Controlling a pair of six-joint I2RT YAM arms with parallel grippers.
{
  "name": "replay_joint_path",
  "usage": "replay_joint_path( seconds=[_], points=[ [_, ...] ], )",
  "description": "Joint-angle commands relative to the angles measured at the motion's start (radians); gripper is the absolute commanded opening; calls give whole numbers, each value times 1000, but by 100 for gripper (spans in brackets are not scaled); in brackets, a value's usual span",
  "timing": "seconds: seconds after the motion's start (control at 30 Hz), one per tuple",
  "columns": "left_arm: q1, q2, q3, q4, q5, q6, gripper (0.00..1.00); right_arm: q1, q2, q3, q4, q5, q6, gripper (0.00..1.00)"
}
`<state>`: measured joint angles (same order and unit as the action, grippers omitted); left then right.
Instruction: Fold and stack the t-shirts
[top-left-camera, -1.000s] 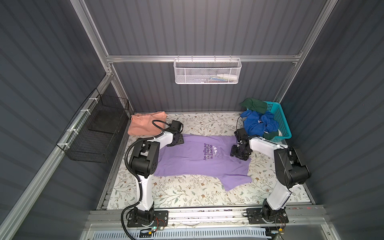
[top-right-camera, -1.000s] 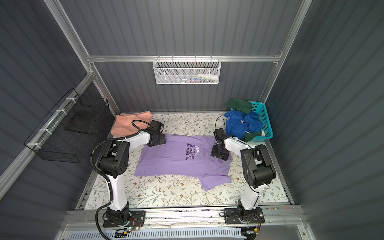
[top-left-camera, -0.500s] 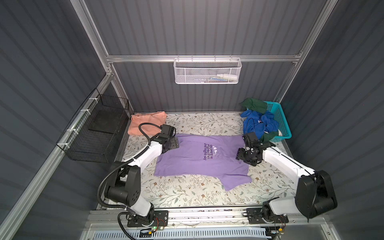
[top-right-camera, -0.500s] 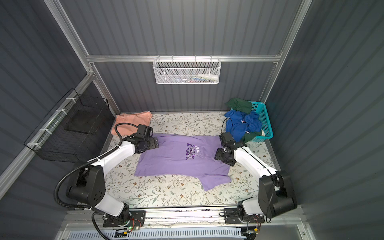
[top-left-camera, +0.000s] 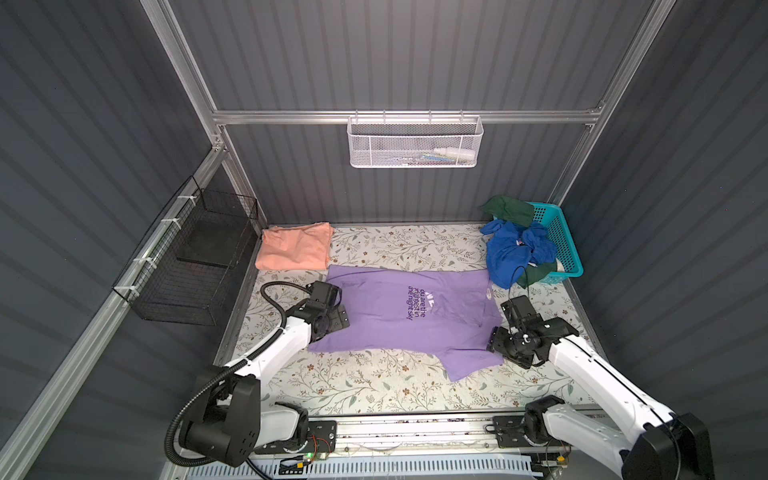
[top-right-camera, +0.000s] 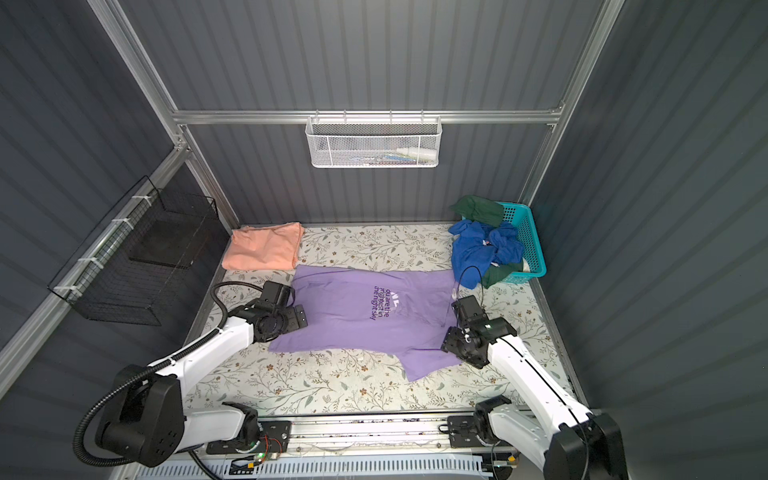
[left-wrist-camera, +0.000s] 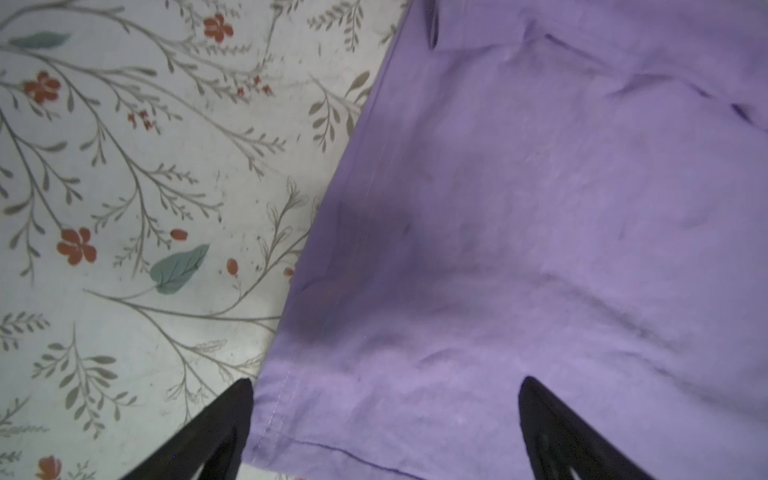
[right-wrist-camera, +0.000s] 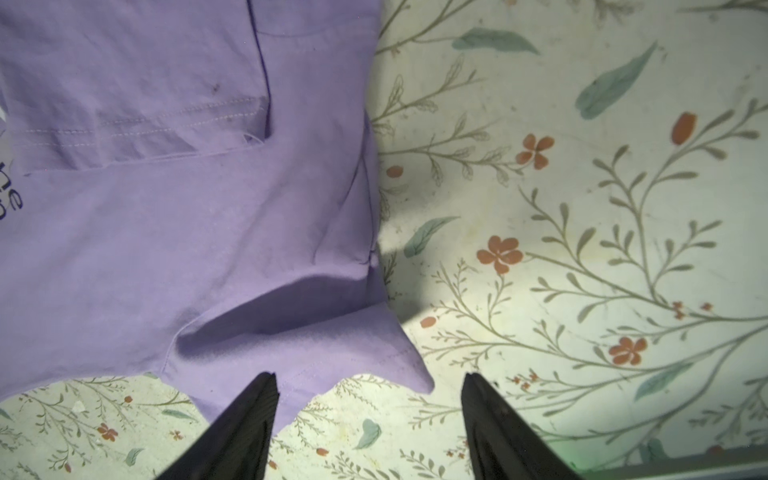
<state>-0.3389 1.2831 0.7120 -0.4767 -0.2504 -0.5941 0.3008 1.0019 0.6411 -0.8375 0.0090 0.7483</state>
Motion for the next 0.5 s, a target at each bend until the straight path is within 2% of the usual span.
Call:
replay_joint_path(
  seconds=[0.0,0.17,0.47],
  points=[
    [2,-43,-42,-18,7,-72,100,4,-34,-43,-36,-26,38,70],
    [7,-25,-53,-64,-19,-142,100,19,-64,-103,-14,-72,69,68],
    [11,-13,-149,-8,63,-230,96,47,-71,-116,-2,-75,89,64]
  ],
)
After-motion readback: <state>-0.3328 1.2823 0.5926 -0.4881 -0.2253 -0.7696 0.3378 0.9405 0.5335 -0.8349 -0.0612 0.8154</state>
